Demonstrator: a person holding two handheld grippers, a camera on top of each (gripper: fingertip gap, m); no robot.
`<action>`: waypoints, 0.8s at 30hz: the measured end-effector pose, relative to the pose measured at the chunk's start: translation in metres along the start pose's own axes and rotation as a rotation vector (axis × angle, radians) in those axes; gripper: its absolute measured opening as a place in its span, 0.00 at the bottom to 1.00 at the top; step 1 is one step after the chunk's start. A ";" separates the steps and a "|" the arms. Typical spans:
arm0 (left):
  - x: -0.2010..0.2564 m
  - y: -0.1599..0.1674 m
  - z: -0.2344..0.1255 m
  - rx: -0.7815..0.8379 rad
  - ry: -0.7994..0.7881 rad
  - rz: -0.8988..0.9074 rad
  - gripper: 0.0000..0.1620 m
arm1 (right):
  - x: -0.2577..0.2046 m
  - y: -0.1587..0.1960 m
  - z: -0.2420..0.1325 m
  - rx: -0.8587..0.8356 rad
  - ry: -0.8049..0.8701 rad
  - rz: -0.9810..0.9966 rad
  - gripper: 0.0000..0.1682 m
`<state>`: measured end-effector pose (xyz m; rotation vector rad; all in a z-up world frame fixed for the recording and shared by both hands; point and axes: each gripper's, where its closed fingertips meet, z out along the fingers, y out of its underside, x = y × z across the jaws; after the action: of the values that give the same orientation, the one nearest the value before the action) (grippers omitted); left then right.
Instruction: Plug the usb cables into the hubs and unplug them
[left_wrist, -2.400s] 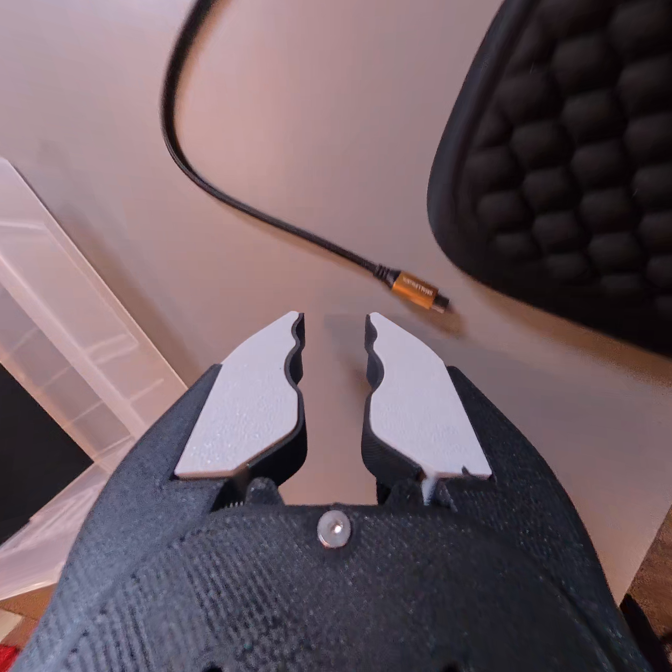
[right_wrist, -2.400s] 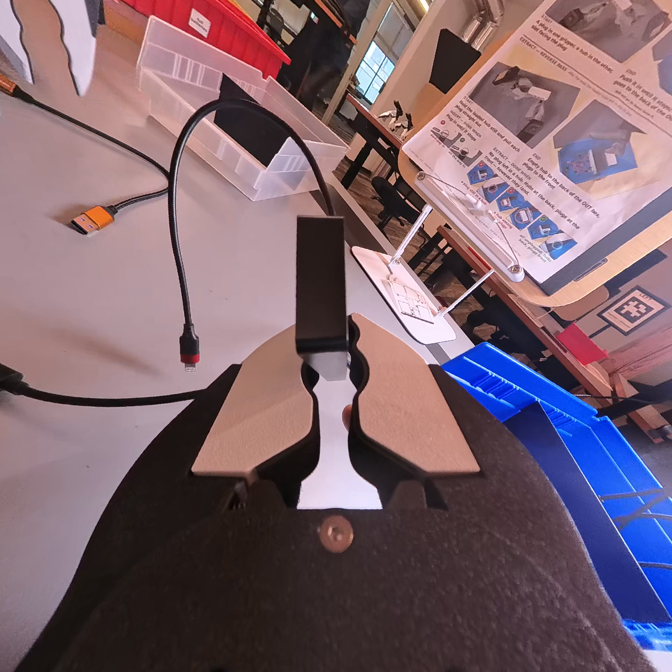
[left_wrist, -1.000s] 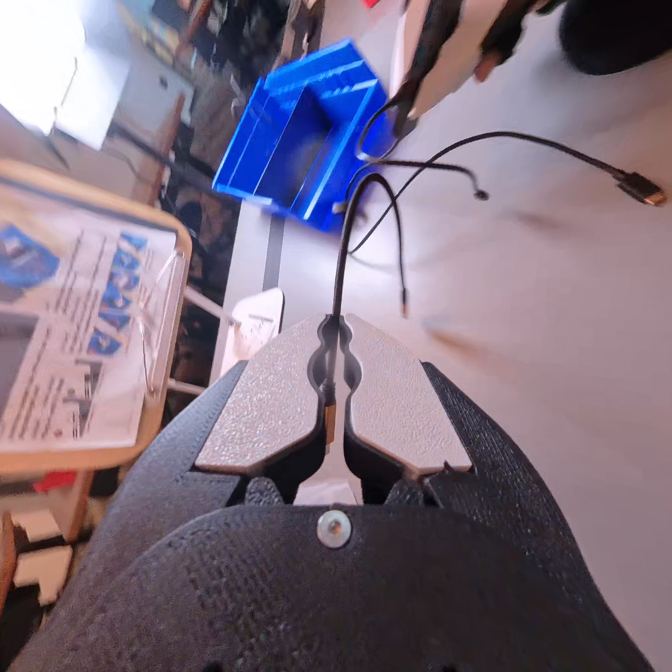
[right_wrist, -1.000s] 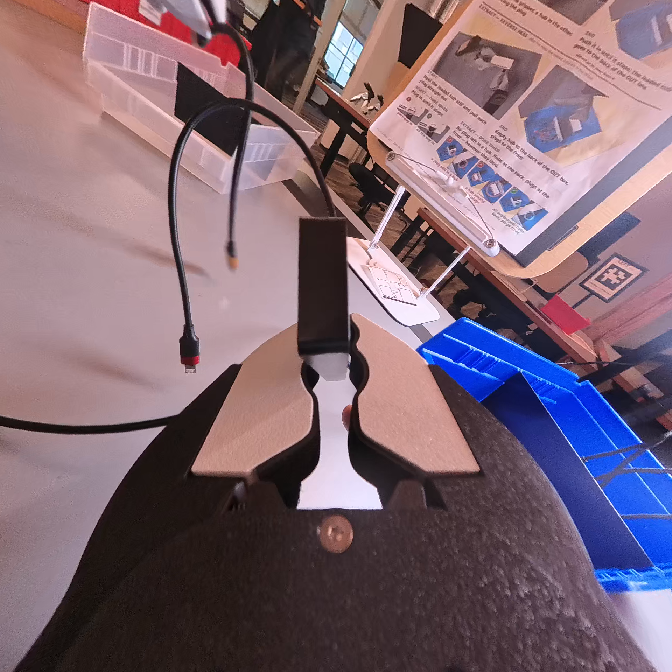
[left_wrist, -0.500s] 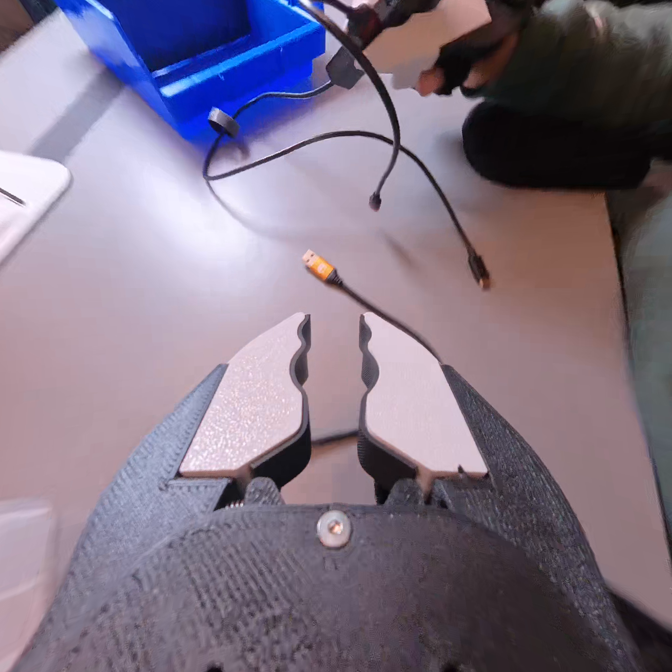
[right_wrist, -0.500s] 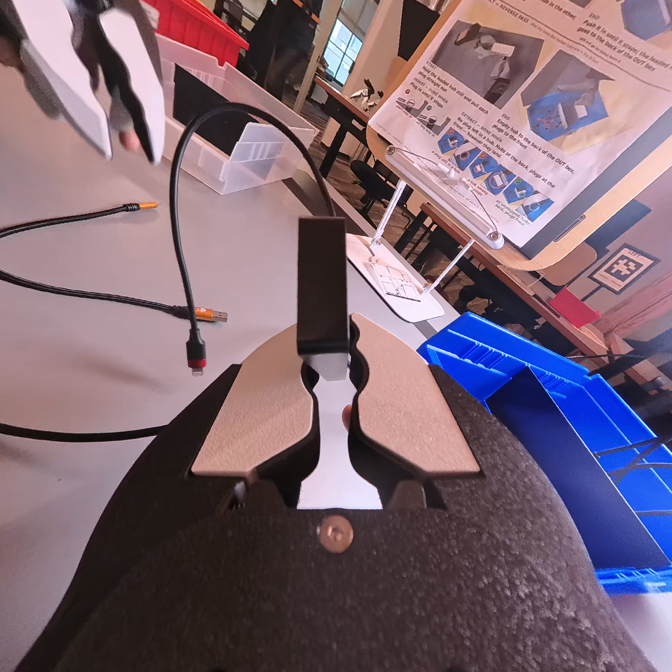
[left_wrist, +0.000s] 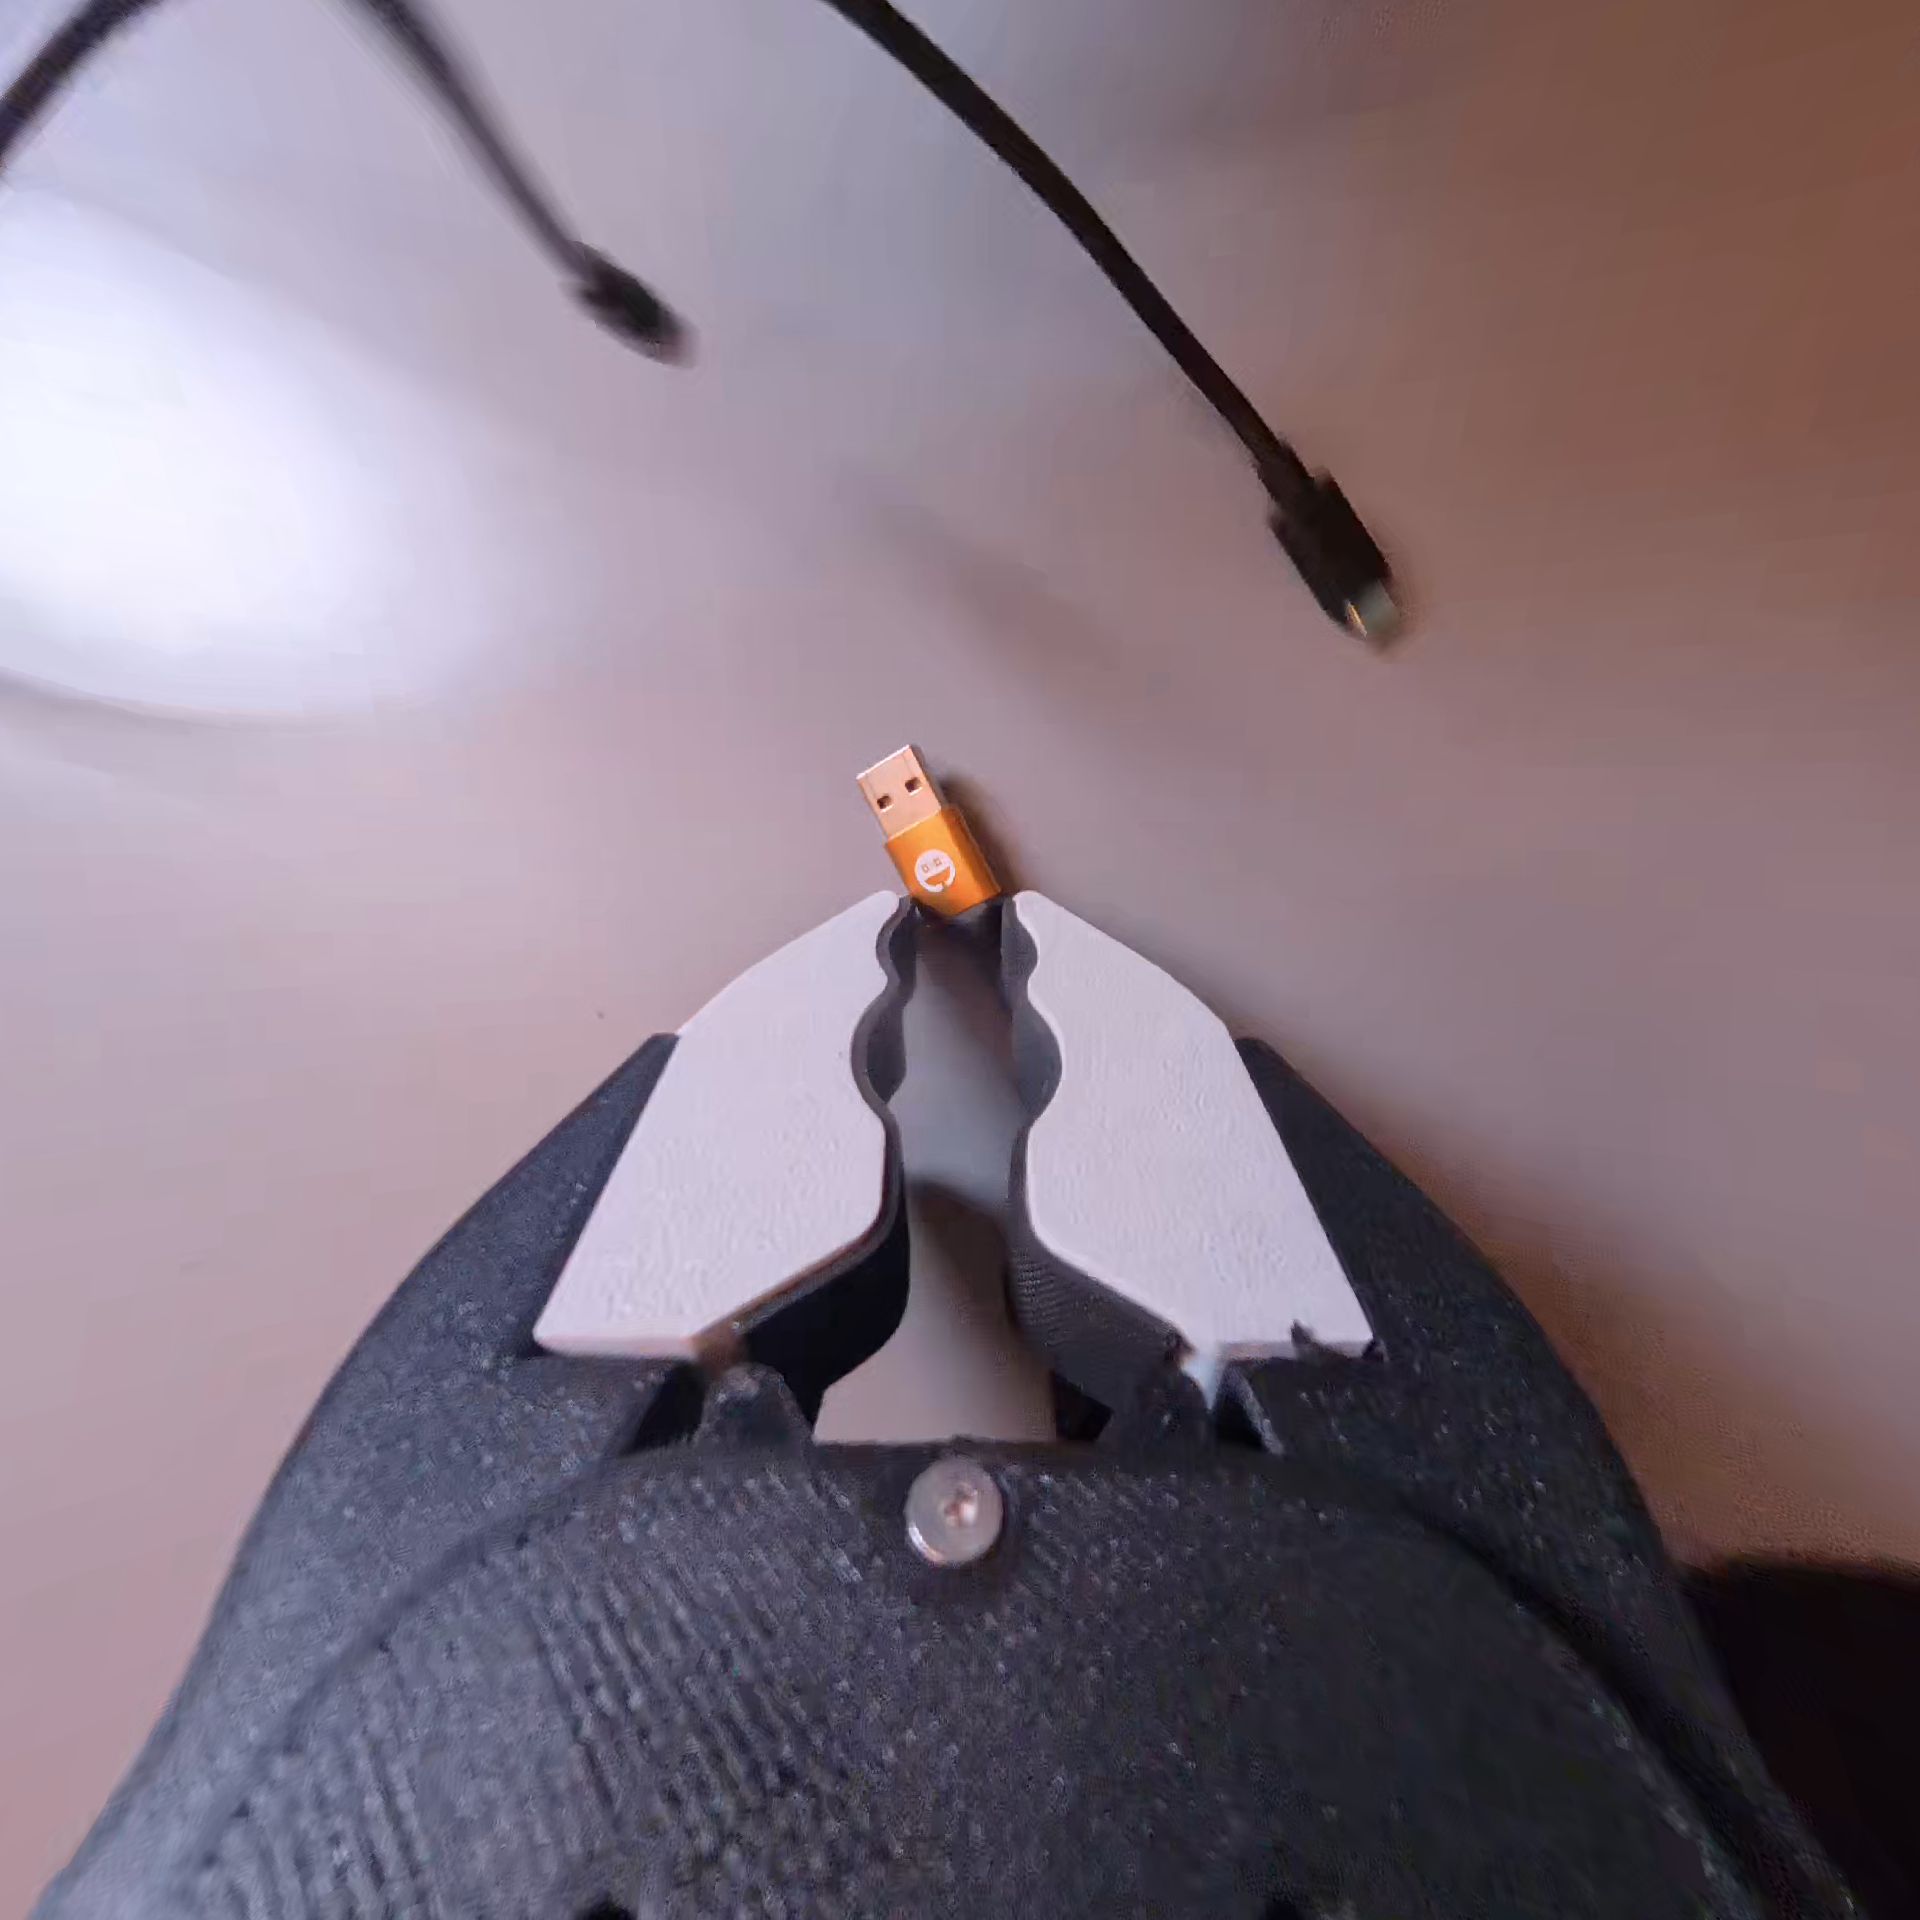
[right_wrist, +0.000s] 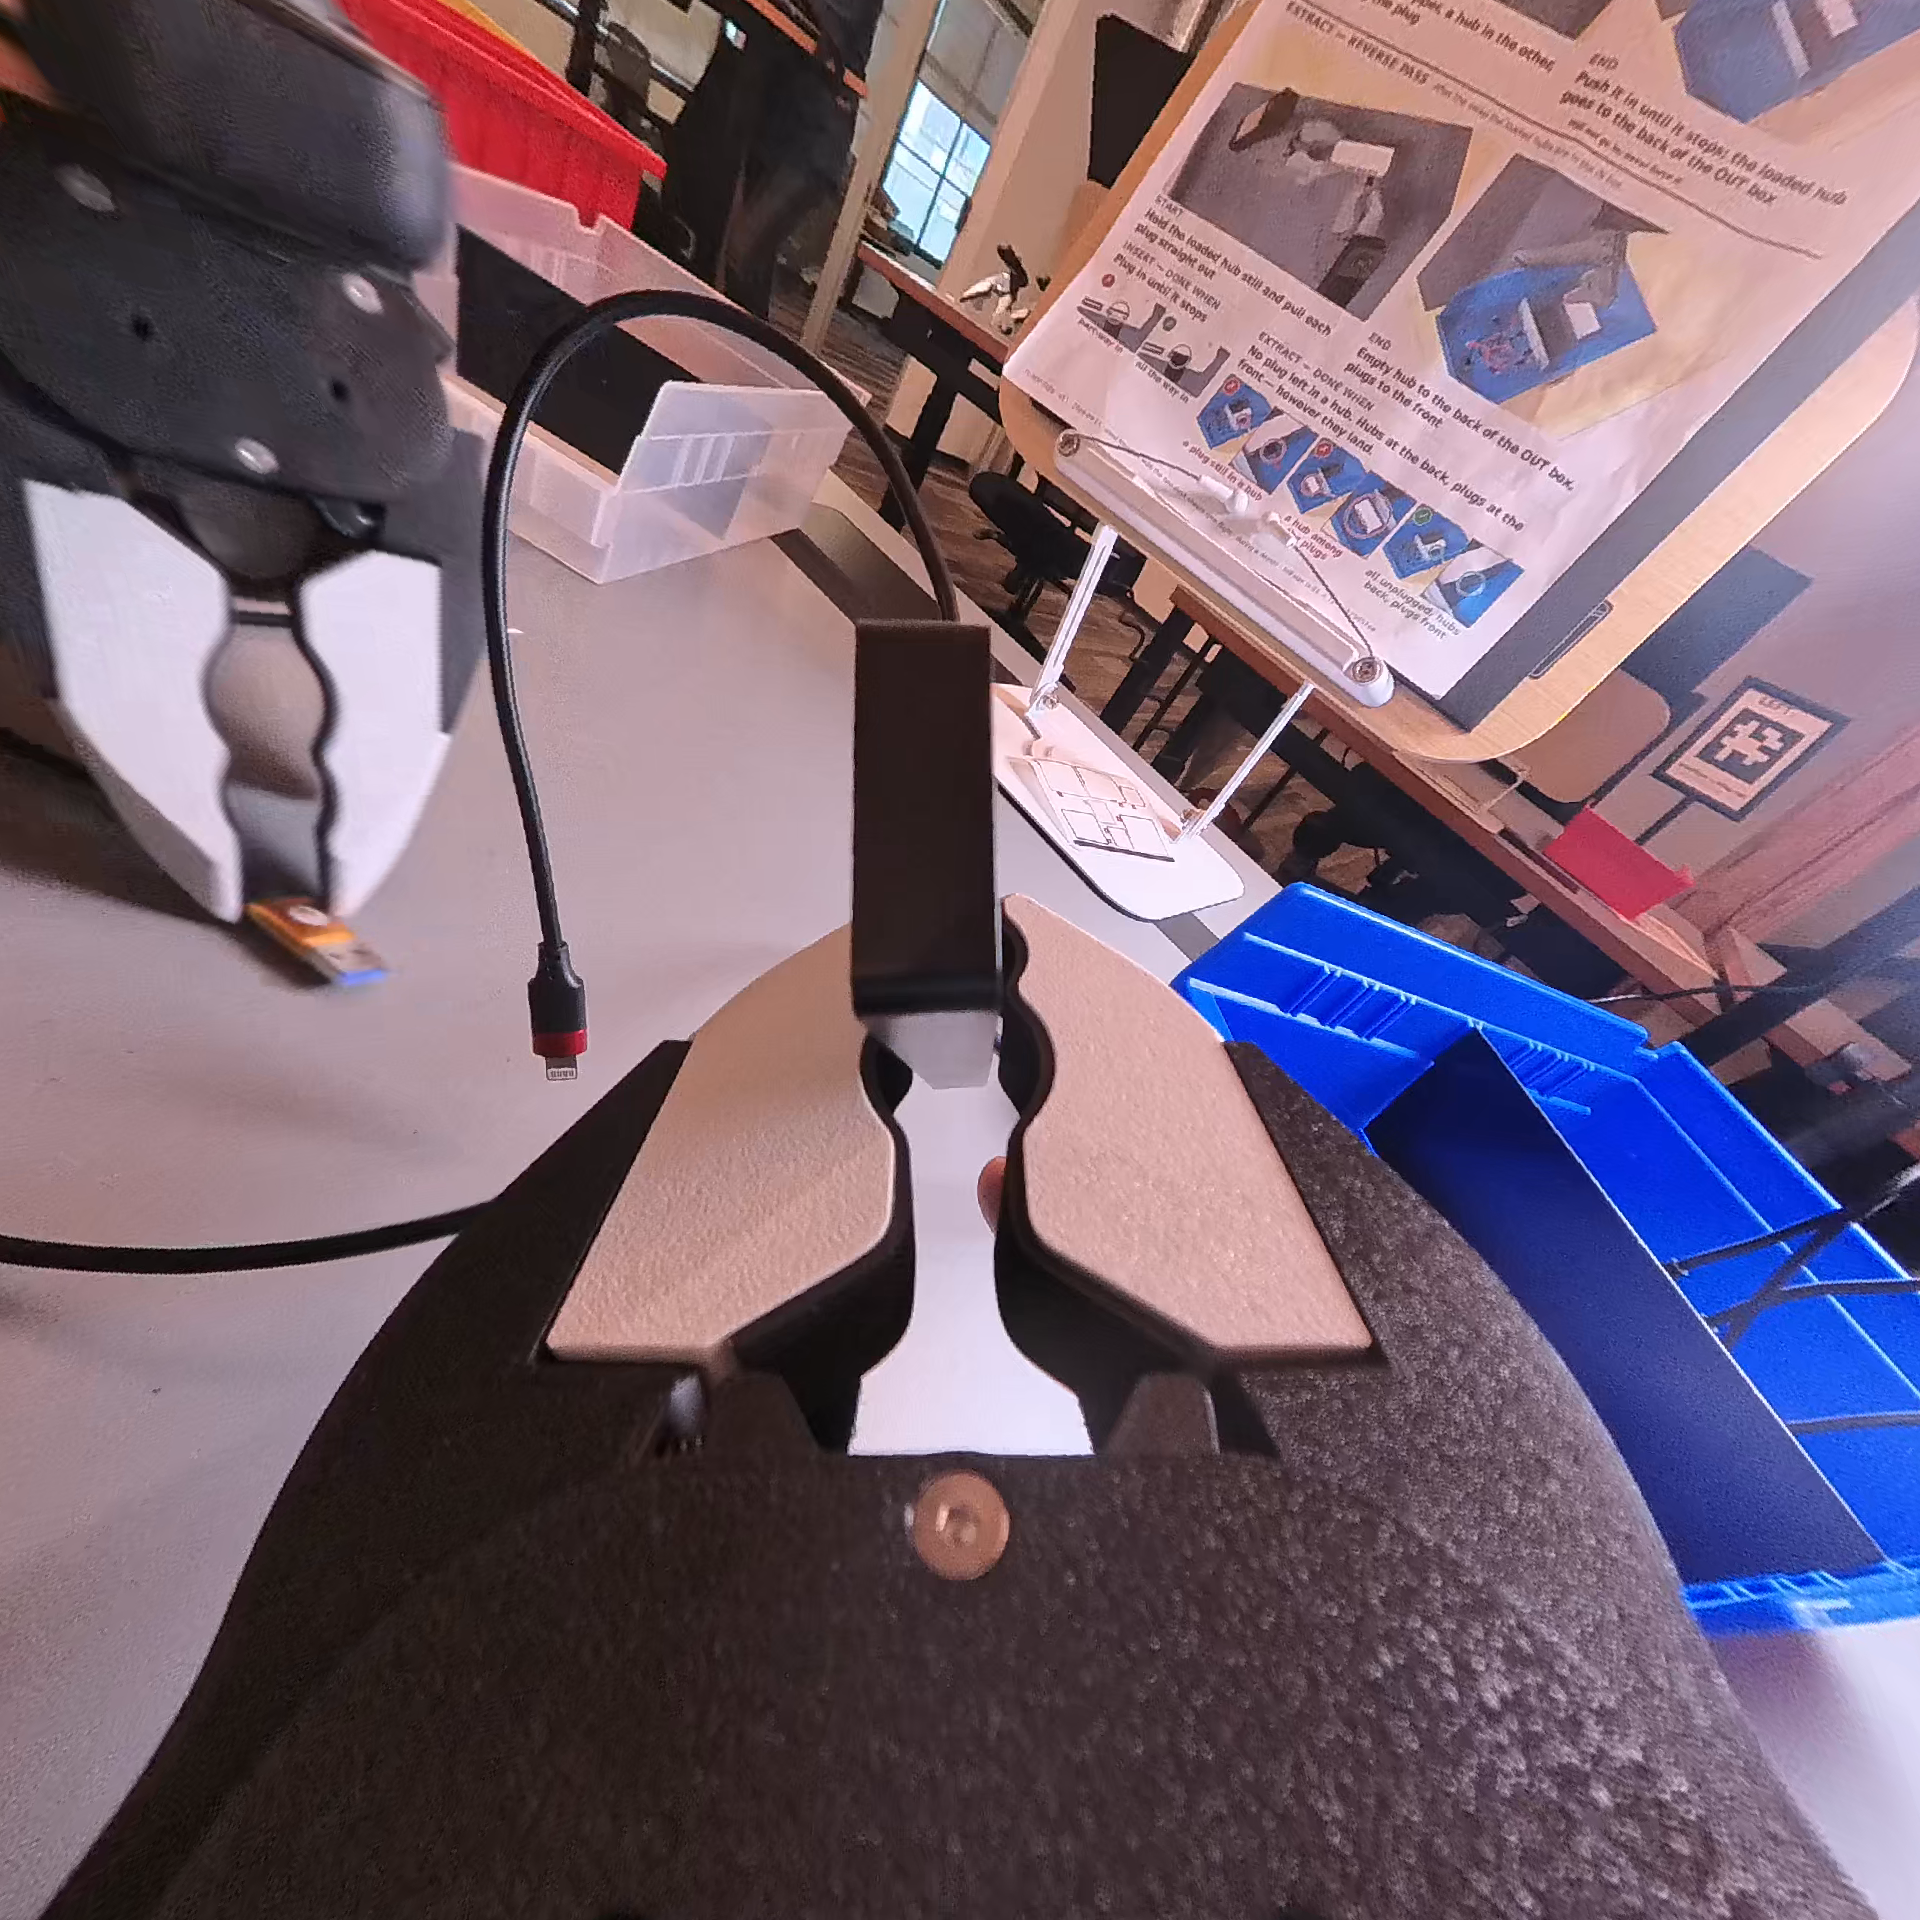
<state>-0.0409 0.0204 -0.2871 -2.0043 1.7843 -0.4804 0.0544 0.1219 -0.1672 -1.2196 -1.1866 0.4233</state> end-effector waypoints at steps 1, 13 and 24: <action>0.006 0.009 -0.006 -0.044 0.016 0.071 0.09 | 0.000 0.000 0.000 0.001 -0.001 0.003 0.07; 0.015 0.035 -0.022 0.062 -0.080 -0.180 0.14 | -0.004 0.000 0.001 0.004 -0.019 0.007 0.07; 0.024 -0.033 -0.091 0.371 -0.090 -0.133 0.09 | -0.023 0.003 0.005 -0.035 -0.070 -0.121 0.07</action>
<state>-0.0564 -0.0073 -0.1927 -1.8551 1.3943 -0.6948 0.0423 0.1072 -0.1807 -1.1639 -1.3251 0.3584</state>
